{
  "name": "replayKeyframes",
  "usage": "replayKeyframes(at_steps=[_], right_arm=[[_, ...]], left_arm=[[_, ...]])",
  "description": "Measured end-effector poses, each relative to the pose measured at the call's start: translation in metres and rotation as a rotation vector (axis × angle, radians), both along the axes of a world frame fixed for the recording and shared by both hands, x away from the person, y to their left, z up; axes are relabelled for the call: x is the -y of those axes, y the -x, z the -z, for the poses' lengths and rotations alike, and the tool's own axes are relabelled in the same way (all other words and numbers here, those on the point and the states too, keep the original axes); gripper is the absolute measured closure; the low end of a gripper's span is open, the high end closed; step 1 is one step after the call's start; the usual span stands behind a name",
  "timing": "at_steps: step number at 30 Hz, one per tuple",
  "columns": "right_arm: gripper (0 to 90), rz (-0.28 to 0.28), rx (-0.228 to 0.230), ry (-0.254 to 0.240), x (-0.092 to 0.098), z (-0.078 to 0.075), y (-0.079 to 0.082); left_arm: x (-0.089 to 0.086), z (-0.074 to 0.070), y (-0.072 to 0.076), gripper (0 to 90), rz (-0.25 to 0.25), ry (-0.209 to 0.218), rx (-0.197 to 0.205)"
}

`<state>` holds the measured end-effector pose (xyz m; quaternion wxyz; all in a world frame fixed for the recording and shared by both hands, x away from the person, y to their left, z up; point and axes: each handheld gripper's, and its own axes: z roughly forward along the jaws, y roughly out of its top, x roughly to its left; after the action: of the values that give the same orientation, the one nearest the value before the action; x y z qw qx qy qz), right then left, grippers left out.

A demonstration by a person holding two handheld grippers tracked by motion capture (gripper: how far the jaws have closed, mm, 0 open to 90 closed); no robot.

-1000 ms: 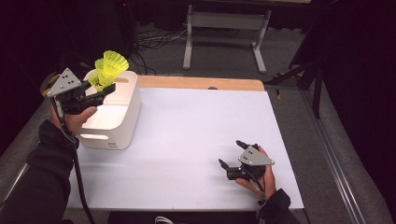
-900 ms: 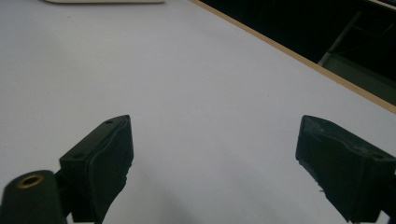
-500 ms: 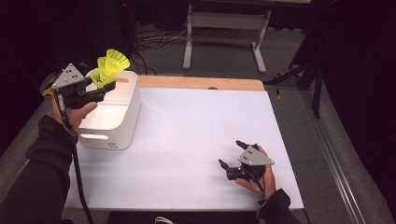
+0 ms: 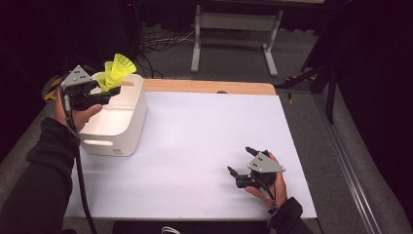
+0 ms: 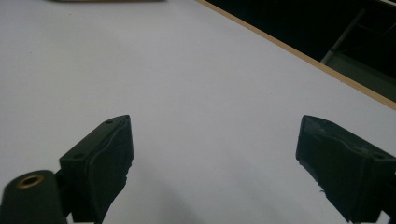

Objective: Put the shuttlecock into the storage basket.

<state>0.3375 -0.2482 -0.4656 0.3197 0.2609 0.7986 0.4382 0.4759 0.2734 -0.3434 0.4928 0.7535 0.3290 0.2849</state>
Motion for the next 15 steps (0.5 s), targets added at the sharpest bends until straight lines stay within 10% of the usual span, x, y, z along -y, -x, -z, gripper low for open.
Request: replayKeyframes(at_steps=[15], right_arm=[[11.8,-0.012,-0.008,-0.001,-0.002,0.002,-0.003]], left_arm=[[0.006,0.011,-0.03,52.8,-0.036,-0.105,-0.129]])
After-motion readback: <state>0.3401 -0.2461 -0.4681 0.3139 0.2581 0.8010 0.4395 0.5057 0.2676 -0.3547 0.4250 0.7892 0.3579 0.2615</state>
